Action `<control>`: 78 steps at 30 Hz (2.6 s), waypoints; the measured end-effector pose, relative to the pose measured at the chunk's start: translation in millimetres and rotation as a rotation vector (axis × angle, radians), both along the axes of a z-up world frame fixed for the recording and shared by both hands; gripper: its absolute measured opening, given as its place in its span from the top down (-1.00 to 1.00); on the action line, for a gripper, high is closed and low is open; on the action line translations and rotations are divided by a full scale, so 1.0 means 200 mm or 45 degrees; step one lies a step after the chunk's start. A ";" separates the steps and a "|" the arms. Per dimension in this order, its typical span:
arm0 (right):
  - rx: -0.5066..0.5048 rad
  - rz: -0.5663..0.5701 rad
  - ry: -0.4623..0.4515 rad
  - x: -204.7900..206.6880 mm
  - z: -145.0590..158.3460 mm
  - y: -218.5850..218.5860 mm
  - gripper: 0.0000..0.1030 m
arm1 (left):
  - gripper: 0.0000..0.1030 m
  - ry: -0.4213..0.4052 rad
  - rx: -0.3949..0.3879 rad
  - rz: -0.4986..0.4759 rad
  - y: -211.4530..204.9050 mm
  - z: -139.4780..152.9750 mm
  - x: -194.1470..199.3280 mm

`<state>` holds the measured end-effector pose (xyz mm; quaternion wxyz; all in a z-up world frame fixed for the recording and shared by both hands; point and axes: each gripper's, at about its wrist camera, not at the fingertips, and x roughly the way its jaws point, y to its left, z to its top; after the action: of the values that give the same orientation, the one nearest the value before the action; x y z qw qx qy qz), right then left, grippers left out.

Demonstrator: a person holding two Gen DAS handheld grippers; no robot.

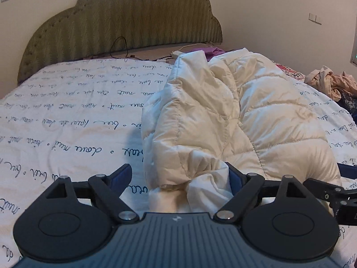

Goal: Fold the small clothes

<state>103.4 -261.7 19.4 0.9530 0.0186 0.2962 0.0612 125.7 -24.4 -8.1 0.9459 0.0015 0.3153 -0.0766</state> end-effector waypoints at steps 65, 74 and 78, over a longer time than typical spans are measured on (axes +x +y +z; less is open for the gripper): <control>-0.008 -0.076 0.085 -0.47 -0.21 0.17 -0.99 | -0.81 -0.018 0.107 0.143 0.09 -0.24 -0.54; 0.000 -0.088 0.092 -0.47 -0.25 0.16 -1.00 | -0.81 0.004 0.117 0.151 0.09 -0.28 -0.54; 0.003 -0.096 0.092 -0.47 -0.27 0.15 -1.00 | -0.91 0.003 0.127 0.153 0.09 -0.30 -0.54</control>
<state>10.2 -230.9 -35.2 0.9433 0.0331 0.3293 0.0247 17.4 -7.2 -68.4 0.9472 0.0298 0.3192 -0.0040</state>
